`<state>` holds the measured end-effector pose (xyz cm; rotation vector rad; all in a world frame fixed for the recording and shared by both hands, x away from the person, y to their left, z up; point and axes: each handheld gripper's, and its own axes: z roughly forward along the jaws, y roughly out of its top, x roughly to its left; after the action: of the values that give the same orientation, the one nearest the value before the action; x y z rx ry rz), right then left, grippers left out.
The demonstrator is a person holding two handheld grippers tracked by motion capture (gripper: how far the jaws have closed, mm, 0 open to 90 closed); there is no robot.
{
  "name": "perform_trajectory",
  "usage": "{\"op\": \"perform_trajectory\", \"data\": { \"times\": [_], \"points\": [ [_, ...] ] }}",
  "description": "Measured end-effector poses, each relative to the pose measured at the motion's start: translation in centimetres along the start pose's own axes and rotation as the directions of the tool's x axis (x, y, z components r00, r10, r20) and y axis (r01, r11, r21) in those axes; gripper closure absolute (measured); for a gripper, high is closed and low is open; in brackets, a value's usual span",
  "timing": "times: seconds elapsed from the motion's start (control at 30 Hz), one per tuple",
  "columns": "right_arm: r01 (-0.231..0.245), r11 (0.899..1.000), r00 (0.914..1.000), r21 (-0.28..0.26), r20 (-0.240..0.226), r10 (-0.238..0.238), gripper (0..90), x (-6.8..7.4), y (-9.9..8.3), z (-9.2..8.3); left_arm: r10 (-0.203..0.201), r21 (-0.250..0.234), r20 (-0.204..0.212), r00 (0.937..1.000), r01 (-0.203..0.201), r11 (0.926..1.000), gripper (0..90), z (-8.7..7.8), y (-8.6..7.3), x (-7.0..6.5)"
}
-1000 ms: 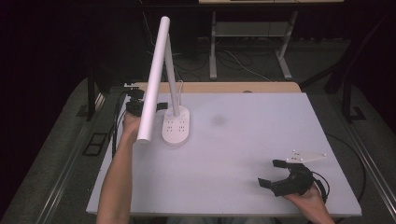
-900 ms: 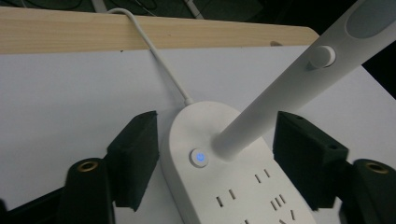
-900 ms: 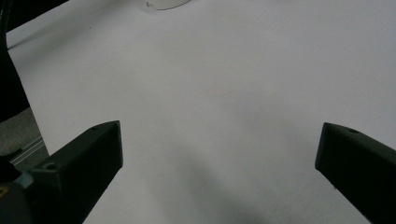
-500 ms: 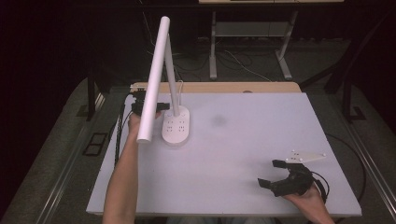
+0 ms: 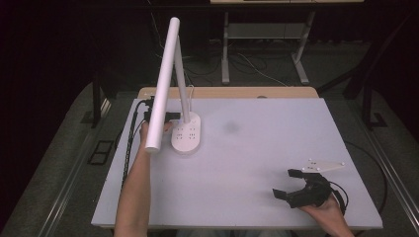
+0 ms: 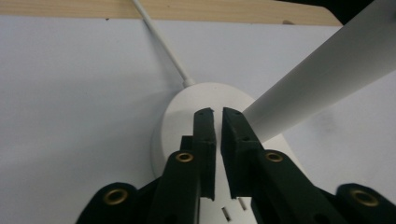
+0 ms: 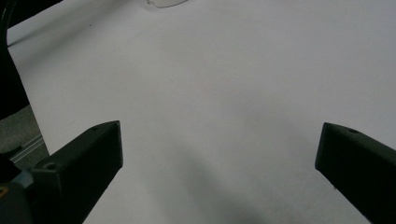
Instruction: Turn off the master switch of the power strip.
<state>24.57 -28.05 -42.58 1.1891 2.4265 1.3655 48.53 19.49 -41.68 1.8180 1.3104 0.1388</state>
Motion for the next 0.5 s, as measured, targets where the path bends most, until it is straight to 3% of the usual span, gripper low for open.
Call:
{"op": "perform_trajectory", "data": {
  "times": [0.5],
  "points": [
    [0.002,1.000,1.0000,0.006,-0.001,-0.002,0.1,0.01,-0.05,0.03,0.009,0.011,-0.024,0.9997,-0.009,0.9999,89.5,0.92,-0.42,0.00]
  ]
}}
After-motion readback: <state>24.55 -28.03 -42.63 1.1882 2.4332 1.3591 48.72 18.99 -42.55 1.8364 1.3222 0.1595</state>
